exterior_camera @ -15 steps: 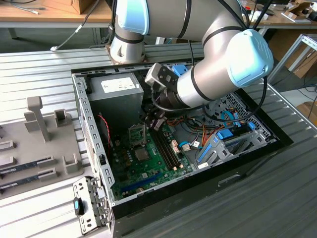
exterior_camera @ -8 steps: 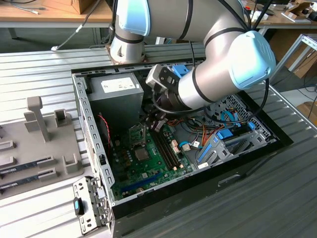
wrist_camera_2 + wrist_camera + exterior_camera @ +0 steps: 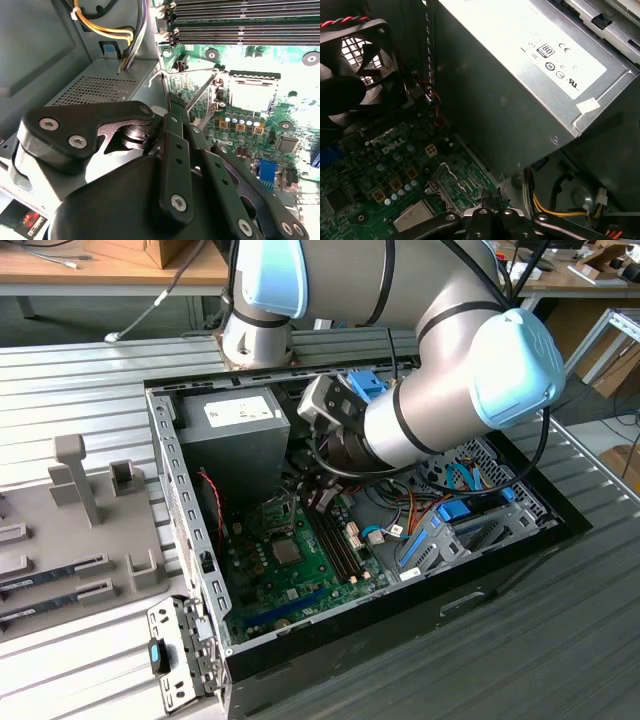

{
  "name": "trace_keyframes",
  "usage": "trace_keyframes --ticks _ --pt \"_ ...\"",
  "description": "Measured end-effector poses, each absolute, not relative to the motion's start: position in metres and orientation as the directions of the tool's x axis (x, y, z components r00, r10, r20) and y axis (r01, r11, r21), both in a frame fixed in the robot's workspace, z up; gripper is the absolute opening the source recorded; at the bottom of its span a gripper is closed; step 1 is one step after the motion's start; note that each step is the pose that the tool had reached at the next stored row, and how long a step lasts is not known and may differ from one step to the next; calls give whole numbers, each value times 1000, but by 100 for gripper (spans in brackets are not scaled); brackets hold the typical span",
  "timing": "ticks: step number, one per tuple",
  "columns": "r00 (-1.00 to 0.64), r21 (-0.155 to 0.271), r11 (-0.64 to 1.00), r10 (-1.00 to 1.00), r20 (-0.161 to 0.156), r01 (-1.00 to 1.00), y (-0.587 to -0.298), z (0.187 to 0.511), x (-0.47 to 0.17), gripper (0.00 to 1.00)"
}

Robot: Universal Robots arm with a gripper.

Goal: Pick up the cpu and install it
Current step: 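Close the cpu cover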

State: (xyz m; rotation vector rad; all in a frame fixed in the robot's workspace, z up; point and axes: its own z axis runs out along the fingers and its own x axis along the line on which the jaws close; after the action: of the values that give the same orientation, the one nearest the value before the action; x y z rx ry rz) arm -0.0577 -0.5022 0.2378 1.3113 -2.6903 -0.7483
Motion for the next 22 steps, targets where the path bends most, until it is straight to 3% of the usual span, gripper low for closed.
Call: trace_keyframes --ticks 2,8,22 --pt "-637 437 529 -758 -142 -727 -502 238 -58 11" --pt "-636 365 581 -771 -43 -728 -502 238 -58 11" --pt "-636 374 574 -770 -55 -728 -502 235 -56 11"
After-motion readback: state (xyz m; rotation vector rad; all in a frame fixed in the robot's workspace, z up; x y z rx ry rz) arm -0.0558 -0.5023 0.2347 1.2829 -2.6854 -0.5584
